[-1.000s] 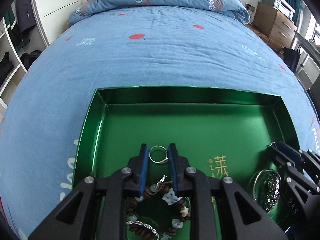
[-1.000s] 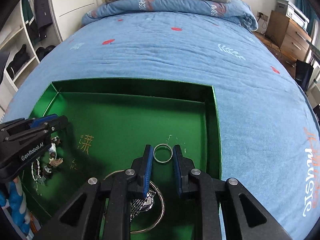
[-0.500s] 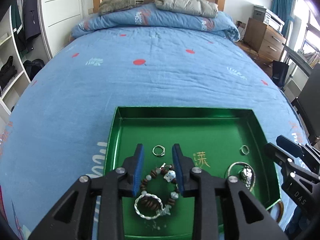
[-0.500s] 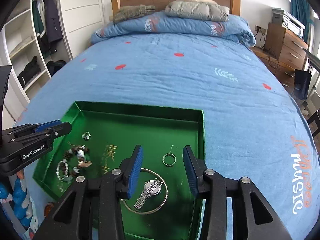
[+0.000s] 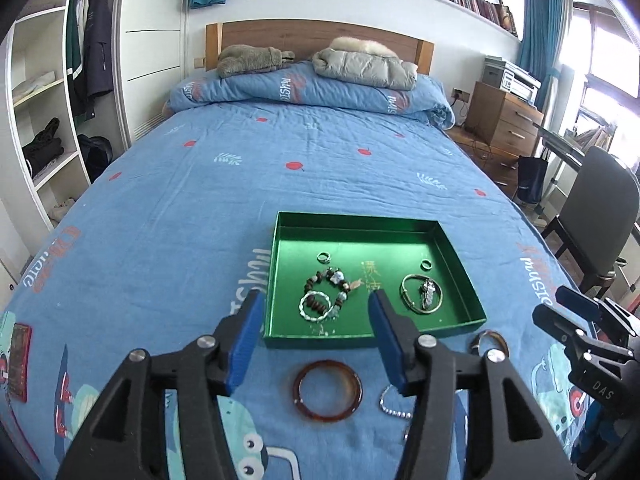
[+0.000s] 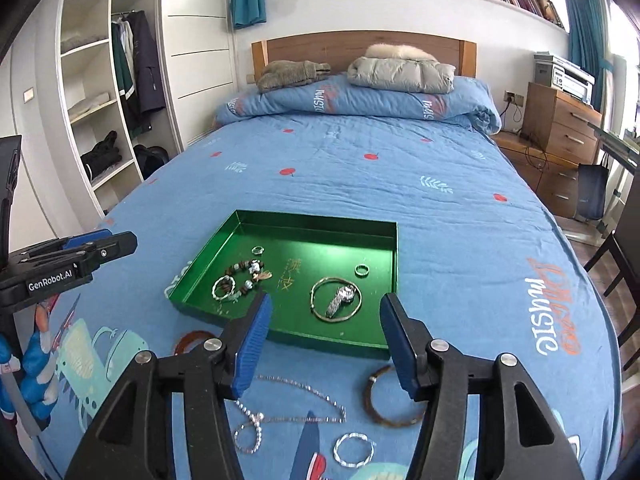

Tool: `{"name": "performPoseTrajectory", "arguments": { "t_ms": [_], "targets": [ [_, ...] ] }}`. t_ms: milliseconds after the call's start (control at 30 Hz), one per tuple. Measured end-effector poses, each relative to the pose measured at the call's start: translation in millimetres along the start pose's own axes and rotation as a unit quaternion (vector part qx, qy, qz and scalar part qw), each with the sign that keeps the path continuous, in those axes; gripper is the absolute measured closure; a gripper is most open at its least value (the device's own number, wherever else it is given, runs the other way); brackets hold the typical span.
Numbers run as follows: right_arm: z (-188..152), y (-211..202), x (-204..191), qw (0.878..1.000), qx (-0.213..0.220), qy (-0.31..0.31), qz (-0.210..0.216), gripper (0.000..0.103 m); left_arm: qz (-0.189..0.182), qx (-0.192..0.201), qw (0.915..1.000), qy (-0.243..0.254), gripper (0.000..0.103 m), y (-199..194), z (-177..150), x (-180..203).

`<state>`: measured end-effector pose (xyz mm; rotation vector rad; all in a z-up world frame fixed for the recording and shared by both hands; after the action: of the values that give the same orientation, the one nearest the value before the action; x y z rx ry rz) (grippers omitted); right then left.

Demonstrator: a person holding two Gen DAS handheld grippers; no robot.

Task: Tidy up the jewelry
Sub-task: 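Lift both grippers back from the green tray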

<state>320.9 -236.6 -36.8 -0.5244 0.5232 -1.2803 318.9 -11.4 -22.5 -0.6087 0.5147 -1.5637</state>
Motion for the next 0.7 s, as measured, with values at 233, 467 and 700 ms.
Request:
{"name": "performPoseTrajectory", "arguments": {
  "t_ms": [233, 467, 700],
  "targets": [
    [-47, -48, -3, 1.0, -0.006, 0.019, 0.006, 0.044, 0.011, 0.006, 0.9999, -0.009, 0.049, -59, -45, -19],
    [-80, -78, -11, 0.999, -0.008, 0.029, 0.014, 0.044, 0.006, 0.021, 0.9996, -0.016, 0.049, -99, -76, -29],
    [-98, -102, -17, 0.999, -0.004, 0.031, 0.009, 0.044, -0.016, 0.023, 0.9996, -0.001, 0.049, -126, -93, -23]
  ]
}}
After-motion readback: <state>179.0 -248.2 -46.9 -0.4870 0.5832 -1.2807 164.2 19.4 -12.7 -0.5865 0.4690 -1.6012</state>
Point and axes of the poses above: each gripper's, at about its wrist camera, not at the fingertips, and y roughly the way its jaws point, x to its right, z to its top, the point moved 9 cm from there along y, roughly the way its jaws point, and after that the axes turned 1 degree about x, right-handed, at the moved point
